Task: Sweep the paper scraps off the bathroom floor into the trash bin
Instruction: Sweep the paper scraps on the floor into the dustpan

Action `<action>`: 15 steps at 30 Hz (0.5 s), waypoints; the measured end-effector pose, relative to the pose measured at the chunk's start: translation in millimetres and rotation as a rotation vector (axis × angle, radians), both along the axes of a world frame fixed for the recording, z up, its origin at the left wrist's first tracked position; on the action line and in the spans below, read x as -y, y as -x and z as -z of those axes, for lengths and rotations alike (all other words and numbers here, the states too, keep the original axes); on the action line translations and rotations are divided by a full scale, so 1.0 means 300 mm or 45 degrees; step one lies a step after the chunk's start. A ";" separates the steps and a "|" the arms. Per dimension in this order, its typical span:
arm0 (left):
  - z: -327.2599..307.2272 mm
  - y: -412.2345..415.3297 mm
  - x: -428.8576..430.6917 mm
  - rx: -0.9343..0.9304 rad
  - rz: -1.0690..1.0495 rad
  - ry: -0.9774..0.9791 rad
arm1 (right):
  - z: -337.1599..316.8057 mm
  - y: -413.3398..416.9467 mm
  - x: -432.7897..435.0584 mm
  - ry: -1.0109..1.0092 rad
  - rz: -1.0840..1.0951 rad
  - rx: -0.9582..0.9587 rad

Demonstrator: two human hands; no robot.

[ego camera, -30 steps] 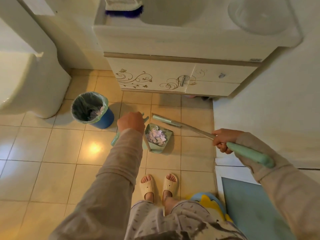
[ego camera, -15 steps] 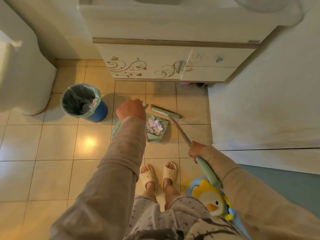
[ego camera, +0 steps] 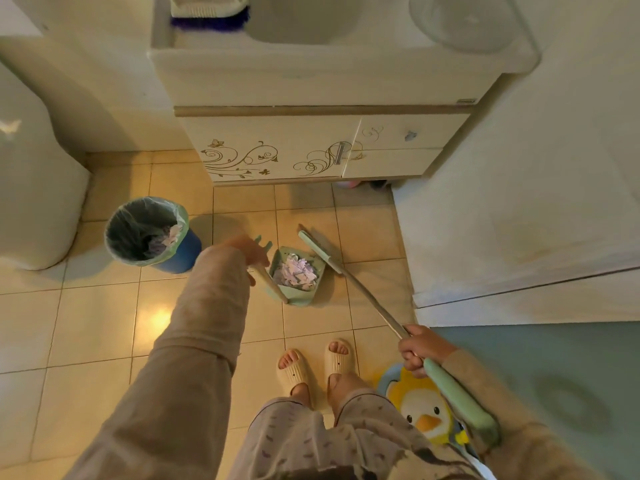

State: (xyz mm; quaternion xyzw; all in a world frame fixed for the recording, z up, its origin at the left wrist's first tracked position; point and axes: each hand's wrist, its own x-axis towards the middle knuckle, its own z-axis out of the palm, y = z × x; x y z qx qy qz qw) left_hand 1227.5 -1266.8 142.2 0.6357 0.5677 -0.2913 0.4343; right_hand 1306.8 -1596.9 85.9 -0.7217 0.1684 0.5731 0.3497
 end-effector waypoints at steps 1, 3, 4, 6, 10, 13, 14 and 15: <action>0.015 0.049 0.002 -0.012 -0.126 0.047 | -0.001 0.008 0.005 -0.006 0.020 0.010; 0.043 0.138 0.017 -0.005 -0.253 0.061 | 0.007 0.031 0.015 -0.019 0.047 0.024; 0.050 0.175 0.028 -0.013 -0.262 0.061 | 0.012 0.044 0.019 -0.025 0.057 0.030; 0.060 0.243 0.054 -0.064 -0.232 0.096 | 0.022 0.060 0.026 -0.039 0.077 0.037; 0.098 0.392 0.110 -0.096 -0.203 0.103 | 0.023 0.027 0.027 -0.098 0.073 0.025; 0.128 0.528 0.204 -0.162 -0.120 -0.062 | 0.012 -0.013 0.029 -0.133 0.021 0.025; 0.141 0.576 0.250 -0.183 -0.120 -0.145 | 0.009 -0.026 0.032 -0.137 -0.001 0.025; 0.157 0.623 0.303 -0.199 -0.131 -0.217 | 0.005 -0.036 0.035 -0.141 -0.026 0.023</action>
